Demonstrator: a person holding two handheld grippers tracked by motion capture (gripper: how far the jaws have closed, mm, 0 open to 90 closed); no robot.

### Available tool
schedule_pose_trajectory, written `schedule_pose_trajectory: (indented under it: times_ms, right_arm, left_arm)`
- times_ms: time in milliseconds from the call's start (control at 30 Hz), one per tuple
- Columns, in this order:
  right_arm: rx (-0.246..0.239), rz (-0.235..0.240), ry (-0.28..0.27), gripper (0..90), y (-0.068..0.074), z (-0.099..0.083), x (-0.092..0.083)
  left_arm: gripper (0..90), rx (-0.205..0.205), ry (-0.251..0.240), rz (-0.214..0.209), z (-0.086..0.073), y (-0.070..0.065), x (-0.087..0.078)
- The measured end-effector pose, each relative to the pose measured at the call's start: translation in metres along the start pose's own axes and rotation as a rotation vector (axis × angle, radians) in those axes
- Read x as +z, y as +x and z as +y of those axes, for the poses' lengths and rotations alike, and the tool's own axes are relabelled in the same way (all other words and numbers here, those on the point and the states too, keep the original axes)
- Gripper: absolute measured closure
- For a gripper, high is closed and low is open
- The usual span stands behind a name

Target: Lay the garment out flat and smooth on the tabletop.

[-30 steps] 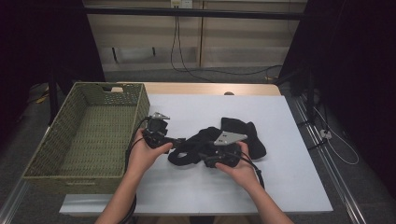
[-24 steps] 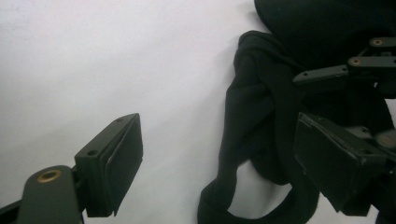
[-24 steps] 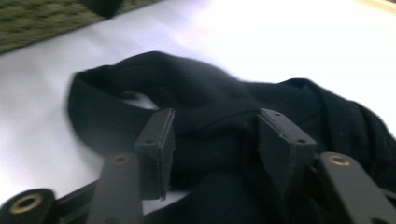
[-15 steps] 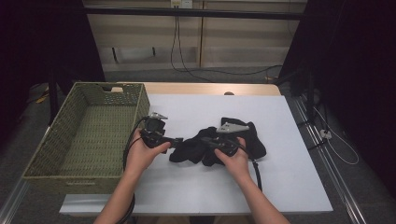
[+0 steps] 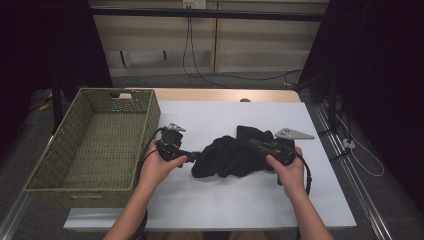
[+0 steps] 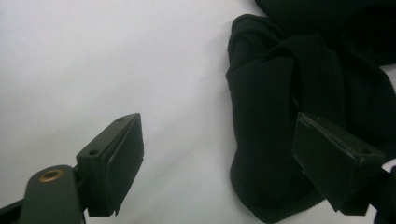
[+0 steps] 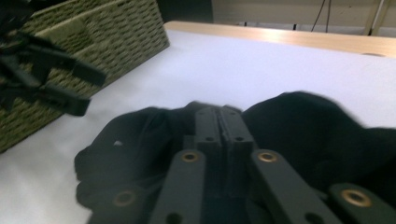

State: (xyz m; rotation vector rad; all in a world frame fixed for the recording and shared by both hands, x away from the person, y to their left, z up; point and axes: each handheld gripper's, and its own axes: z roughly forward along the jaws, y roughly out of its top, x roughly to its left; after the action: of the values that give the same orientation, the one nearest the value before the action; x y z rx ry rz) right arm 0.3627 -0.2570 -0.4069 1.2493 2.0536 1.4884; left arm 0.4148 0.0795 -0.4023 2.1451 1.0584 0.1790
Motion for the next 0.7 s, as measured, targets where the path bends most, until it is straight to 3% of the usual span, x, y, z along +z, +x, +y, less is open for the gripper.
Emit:
schedule_pose_trajectory:
  times_ms: [67,200,333,400,500,600,700]
  right_arm:
    - [-0.021,0.021,0.023,81.1,0.009,-0.002,0.008]
    - [-0.072,0.052,0.081,63.1,0.034,-0.004,0.032]
    - [-0.177,0.071,0.168,50.0,0.06,-0.01,0.057]
    - [-0.205,0.103,0.204,51.8,0.068,-0.016,0.069]
    - [-0.224,0.211,0.274,52.0,0.082,-0.025,0.082]
    - [-0.287,0.207,0.315,53.6,0.095,-0.031,0.09]
    - [-0.322,0.178,0.32,75.3,0.095,-0.033,0.094]
  left_arm:
    - [17.0,-0.008,-0.011,0.006,0.001,0.0,0.0]
    - [15.7,-0.006,-0.021,0.009,0.003,0.0,-0.002]
    - [15.0,-0.003,-0.03,0.015,0.003,0.002,-0.004]
    - [14.9,-0.002,-0.031,0.009,0.002,0.001,-0.005]
    - [14.9,-0.003,-0.032,0.009,0.001,0.003,-0.007]
    - [14.9,-0.008,-0.034,0.015,0.0,0.006,-0.01]
    - [14.8,-0.012,-0.031,0.018,-0.002,0.007,-0.012]
